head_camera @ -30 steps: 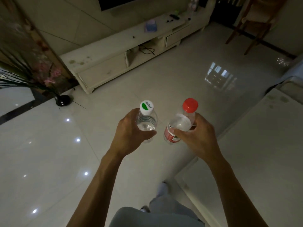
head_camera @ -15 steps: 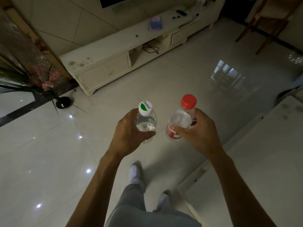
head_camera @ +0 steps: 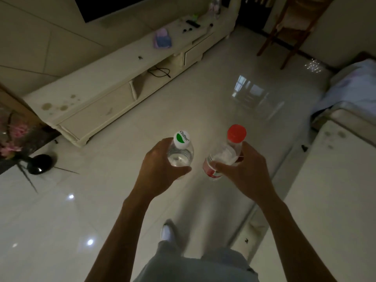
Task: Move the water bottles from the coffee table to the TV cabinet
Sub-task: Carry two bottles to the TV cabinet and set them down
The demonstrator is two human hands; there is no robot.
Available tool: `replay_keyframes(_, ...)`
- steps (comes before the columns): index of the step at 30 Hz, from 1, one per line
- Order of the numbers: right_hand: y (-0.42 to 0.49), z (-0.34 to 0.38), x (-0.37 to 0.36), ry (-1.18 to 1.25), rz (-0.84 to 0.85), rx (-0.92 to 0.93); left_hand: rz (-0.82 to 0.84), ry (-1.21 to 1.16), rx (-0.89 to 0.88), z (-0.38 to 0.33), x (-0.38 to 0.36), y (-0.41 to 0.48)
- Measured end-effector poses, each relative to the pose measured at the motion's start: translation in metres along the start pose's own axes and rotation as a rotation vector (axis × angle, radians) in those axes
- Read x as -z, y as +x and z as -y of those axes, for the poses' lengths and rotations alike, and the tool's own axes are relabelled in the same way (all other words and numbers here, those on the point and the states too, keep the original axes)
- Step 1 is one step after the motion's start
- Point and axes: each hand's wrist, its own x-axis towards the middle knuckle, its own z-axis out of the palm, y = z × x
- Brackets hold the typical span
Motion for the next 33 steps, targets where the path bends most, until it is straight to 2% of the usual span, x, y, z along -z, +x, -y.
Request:
replay_keyframes(7,0.048,0.015,-0.009,0.023,-0.067,-0.032,0.069,-0.003,-0.057,-0.002,0.019,0.065)
replay_keyframes(15,0.117,-0.001,0.0,0.036,-0.091,-0.008,0.085,0.039,-0.086,-0.02,0.004,0.14)
replay_keyframes(33,0.334,-0.052,0.084,0.053,-0.071,0.038,0.043,0.076,-0.065,-0.114,-0.067,0.338)
